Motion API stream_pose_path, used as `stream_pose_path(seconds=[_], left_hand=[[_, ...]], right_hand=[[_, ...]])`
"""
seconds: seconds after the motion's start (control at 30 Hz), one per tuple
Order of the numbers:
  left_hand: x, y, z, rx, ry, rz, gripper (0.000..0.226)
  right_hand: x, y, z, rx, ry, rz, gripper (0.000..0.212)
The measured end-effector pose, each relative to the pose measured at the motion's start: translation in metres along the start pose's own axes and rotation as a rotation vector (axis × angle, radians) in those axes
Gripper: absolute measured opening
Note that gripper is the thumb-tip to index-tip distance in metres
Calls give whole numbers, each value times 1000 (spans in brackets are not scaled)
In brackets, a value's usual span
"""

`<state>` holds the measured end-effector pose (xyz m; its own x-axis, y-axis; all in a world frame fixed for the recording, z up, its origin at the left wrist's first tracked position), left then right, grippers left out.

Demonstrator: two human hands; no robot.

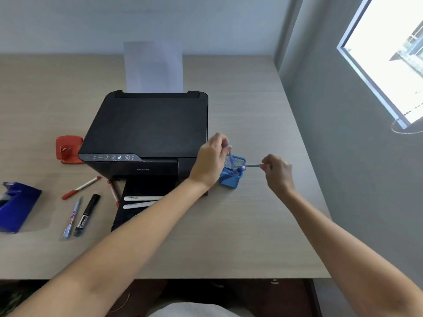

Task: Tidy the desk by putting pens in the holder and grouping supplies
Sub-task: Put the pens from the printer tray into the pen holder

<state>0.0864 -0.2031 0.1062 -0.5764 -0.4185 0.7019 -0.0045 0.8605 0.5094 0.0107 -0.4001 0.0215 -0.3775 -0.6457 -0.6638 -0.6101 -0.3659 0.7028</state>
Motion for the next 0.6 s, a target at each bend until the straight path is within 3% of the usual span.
stream_pose_path(seconds=[0.27, 0.43, 0.5, 0.6], left_hand=[[-41, -60, 16, -267, 138, -276, 13], [-38, -7, 58, -184, 67, -133, 23], [-61, 34, 85, -110, 66, -164, 15], [-129, 100, 113, -26, 112, -393, 10]], right_hand=[[-16, 0, 17, 27, 41, -61, 24], [-19, 5, 77, 74, 69, -134, 14], [-27, -10, 109, -9, 153, -148, 10], [-45, -47, 149, -219, 278, -137, 11]])
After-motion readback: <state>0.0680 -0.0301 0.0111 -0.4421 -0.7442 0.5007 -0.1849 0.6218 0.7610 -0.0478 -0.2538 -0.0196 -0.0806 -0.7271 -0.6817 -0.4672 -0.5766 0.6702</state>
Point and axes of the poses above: each hand's wrist, its own z-axis away from the middle knuckle, its own y-axis out of the back of the hand, x = y × z, the point moved 7 cm from there along -z, towards the middle knuckle, and after that the axes turned 13 degrees about x, right-handed, at the moved point
